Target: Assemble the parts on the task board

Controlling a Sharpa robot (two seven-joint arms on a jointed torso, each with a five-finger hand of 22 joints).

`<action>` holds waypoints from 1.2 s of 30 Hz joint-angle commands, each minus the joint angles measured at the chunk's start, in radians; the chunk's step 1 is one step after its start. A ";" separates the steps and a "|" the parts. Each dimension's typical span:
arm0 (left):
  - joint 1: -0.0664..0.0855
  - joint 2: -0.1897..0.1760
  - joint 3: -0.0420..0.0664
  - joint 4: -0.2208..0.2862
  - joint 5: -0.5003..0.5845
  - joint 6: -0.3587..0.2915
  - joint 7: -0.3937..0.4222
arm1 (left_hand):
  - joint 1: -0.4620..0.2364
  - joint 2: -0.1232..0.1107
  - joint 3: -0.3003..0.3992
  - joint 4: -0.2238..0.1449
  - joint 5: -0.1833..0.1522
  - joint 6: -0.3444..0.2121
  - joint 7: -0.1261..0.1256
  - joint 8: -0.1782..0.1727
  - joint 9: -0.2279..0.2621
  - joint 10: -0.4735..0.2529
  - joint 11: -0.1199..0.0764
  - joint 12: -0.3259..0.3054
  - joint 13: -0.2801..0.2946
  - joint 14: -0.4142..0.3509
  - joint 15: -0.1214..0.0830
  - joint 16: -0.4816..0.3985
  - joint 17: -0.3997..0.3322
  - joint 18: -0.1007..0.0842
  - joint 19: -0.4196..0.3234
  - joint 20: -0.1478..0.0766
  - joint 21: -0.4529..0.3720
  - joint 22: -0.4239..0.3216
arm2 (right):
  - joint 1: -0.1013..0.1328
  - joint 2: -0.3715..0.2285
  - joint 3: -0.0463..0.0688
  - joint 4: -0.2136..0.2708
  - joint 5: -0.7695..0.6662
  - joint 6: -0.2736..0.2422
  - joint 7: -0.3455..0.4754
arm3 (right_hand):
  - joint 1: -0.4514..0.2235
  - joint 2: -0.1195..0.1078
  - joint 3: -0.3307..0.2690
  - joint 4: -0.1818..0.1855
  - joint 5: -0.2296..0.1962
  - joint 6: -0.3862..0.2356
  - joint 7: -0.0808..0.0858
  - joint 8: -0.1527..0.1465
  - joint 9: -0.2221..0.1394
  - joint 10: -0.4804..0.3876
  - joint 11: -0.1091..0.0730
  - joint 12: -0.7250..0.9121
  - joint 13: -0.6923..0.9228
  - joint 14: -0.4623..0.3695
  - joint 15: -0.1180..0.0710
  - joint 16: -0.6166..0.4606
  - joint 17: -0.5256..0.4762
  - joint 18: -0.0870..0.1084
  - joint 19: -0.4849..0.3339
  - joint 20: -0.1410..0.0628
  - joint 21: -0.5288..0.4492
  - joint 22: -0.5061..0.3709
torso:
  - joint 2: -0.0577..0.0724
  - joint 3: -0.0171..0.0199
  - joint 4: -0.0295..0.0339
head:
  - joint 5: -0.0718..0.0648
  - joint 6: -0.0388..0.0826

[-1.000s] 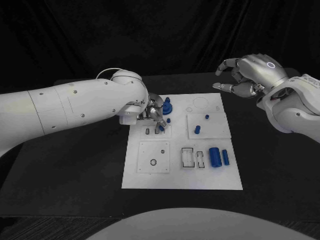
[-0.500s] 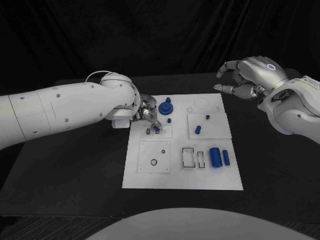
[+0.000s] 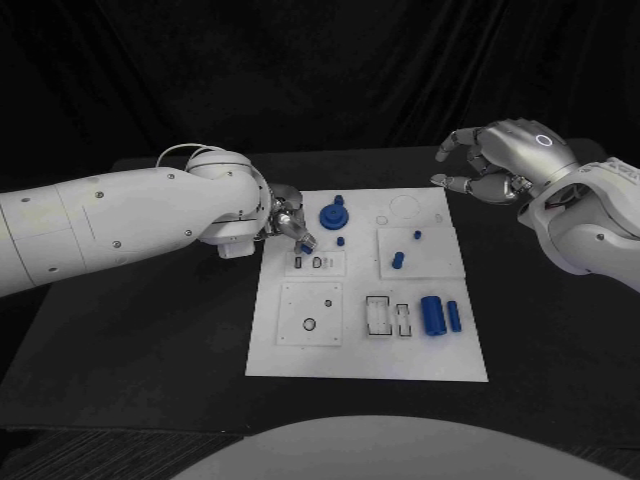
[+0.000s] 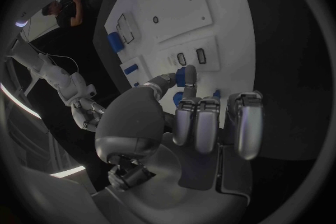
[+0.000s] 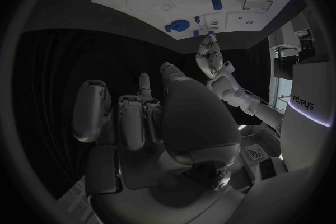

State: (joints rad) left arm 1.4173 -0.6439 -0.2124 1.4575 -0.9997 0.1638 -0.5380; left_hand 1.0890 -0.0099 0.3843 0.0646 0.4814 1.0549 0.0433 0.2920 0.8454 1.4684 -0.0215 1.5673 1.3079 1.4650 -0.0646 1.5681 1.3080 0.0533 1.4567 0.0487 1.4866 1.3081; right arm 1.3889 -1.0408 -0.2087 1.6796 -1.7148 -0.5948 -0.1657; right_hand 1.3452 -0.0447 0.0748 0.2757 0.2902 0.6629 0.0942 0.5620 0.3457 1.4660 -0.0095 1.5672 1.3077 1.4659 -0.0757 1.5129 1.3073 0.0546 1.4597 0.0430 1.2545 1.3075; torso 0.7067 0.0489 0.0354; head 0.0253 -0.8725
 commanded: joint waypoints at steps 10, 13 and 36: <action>-0.008 -0.011 0.000 0.011 0.006 -0.054 -0.019 | -0.016 -0.003 0.061 -0.047 0.001 0.023 -0.010 -0.008 0.001 0.102 -0.008 0.003 0.263 0.106 -0.006 0.003 0.263 -0.018 0.006 -0.005 0.002 0.160 | -0.004 0.001 0.001 0.000 -0.007 0.013 -0.024 | 0.012 0.000 0.002 -0.005 0.007 0.007 -0.004 -0.005 -0.003 0.105 0.006 0.004 0.263 0.084 0.010 -0.007 0.182 0.014 -0.008 0.002 -0.011 0.172 | 0.001 0.0000 -0.0011 | 0.012 0.000; -0.011 -0.015 0.000 0.009 0.066 -0.063 -0.033 | -0.022 -0.006 0.064 -0.048 0.000 0.028 -0.011 -0.010 0.000 0.102 -0.009 0.003 0.263 0.106 -0.007 0.003 0.263 -0.018 0.008 -0.006 0.003 0.161 | -0.004 0.001 0.001 0.000 -0.007 0.014 -0.024 | 0.012 0.000 0.002 -0.005 0.007 0.007 -0.004 -0.005 -0.003 0.105 0.006 0.004 0.263 0.084 0.010 -0.007 0.182 0.014 -0.008 0.002 -0.011 0.172 | 0.000 0.0005 -0.0005 | 0.011 0.000; -0.032 -0.011 0.000 0.014 0.139 -0.057 -0.036 | -0.026 -0.007 0.088 -0.056 -0.003 0.029 -0.010 -0.027 -0.004 0.102 -0.010 0.003 0.263 0.106 -0.009 0.003 0.263 -0.018 0.008 -0.008 0.000 0.160 | -0.006 0.003 0.001 -0.004 -0.007 0.018 -0.024 | 0.016 0.001 0.003 -0.007 0.010 0.008 -0.004 -0.007 -0.004 0.105 0.006 0.004 0.263 0.084 0.009 -0.007 0.182 0.014 -0.009 0.001 -0.013 0.171 | 0.000 -0.0007 -0.0029 | 0.012 0.000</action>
State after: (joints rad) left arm 1.3880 -0.6569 -0.2129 1.4713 -0.8790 0.1067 -0.5834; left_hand 1.0675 -0.0226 0.4173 0.0564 0.4800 1.0725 0.0466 0.2679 0.8432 1.4649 -0.0248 1.5673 1.3077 1.4687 -0.0680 1.5681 1.3077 0.0534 1.4638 0.0414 1.4865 1.3077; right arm 1.3850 -1.0379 -0.2087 1.6758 -1.7149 -0.5798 -0.1716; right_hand 1.3529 -0.0447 0.0775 0.2731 0.2937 0.6664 0.0908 0.5613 0.3431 1.4660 -0.0095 1.5672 1.3074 1.4659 -0.0757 1.5069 1.3073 0.0547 1.4597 0.0430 1.2467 1.3081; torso 0.7070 0.0483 0.0315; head 0.0389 -0.8725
